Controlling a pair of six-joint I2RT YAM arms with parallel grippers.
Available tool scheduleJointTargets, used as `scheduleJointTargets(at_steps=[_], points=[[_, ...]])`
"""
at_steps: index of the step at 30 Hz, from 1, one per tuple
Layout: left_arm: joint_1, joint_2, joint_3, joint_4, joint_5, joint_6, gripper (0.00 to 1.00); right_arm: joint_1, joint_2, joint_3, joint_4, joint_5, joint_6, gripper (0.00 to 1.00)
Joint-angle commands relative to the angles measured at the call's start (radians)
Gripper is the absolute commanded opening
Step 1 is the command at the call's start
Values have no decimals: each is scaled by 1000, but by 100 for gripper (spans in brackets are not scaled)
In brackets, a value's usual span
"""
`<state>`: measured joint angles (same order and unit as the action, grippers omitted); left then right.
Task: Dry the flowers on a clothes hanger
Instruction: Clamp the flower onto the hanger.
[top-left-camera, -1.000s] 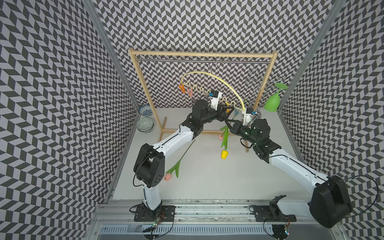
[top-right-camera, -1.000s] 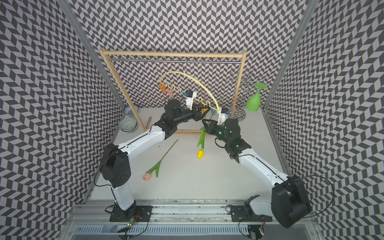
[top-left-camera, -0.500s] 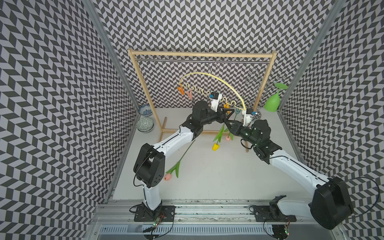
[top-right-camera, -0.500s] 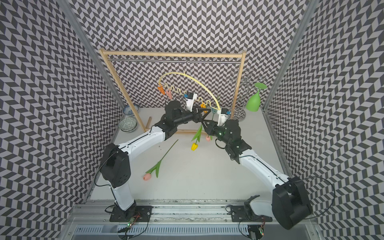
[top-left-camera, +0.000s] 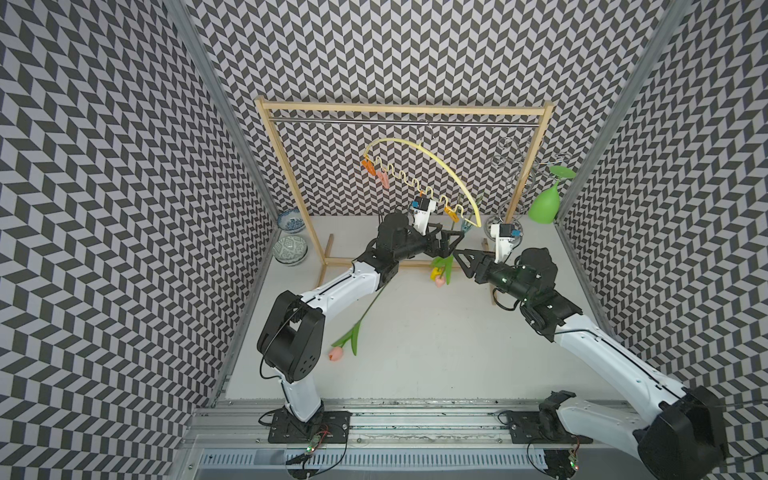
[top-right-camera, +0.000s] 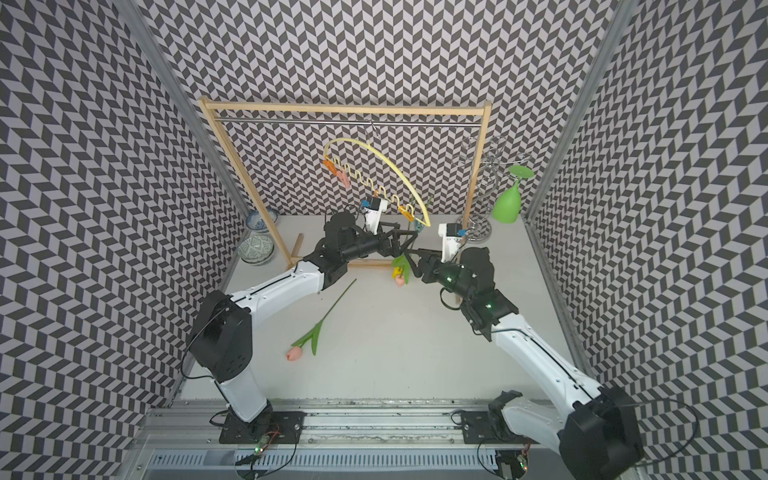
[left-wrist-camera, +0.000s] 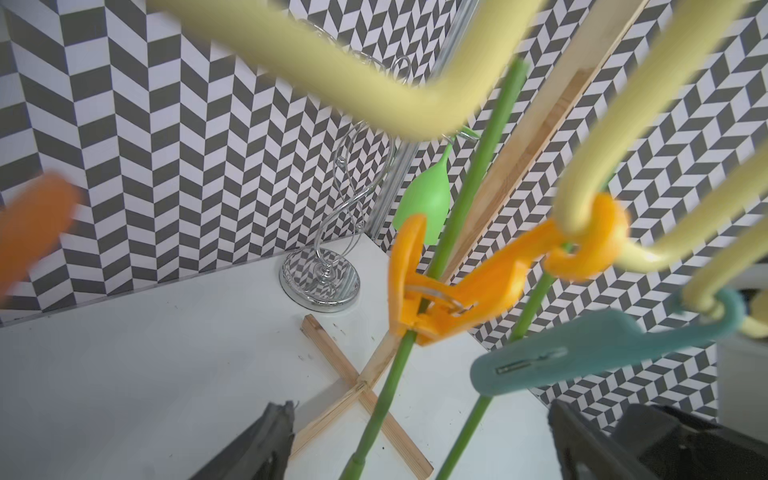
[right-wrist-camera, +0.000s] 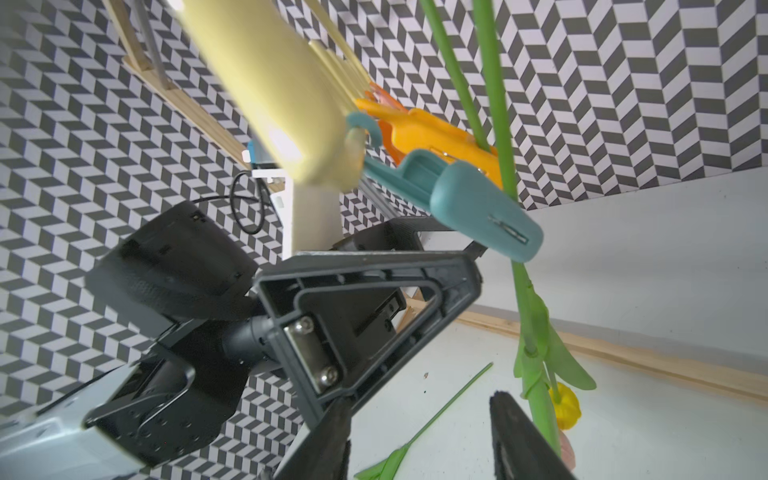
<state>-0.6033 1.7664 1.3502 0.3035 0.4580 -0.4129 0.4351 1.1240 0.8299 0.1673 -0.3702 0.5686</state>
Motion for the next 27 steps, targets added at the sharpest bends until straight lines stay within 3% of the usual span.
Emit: scheduleJointTargets(at_steps=[1, 6, 8, 11, 16, 18, 23, 25, 27], points=[[0, -58, -48, -3, -8, 16, 100, -2, -54, -24, -20, -56, -50, 62], [9, -115, -125, -17, -27, 49, 100, -3, -129, -72, -70, -95, -88, 81], [18, -143, -162, -17, -35, 45, 100, -2, -153, -100, -68, -168, -109, 83], [35, -185, -218, -15, -48, 30, 100, -3, -159, -135, -47, -334, -110, 83], [70, -266, -311, -12, -56, -18, 100, -1, -103, -191, 108, -739, -13, 82], [88, -319, -370, -13, -81, -35, 100, 8, -74, -196, 150, -822, 21, 81], [178, -465, -535, -110, -264, -113, 100, 90, -73, -212, 129, -749, 7, 79], [229, -526, -619, -154, -364, -156, 100, 170, -71, -187, 27, -606, -49, 78], [297, -588, -740, -150, -396, -218, 100, 290, -53, -151, -64, -360, -84, 76]])
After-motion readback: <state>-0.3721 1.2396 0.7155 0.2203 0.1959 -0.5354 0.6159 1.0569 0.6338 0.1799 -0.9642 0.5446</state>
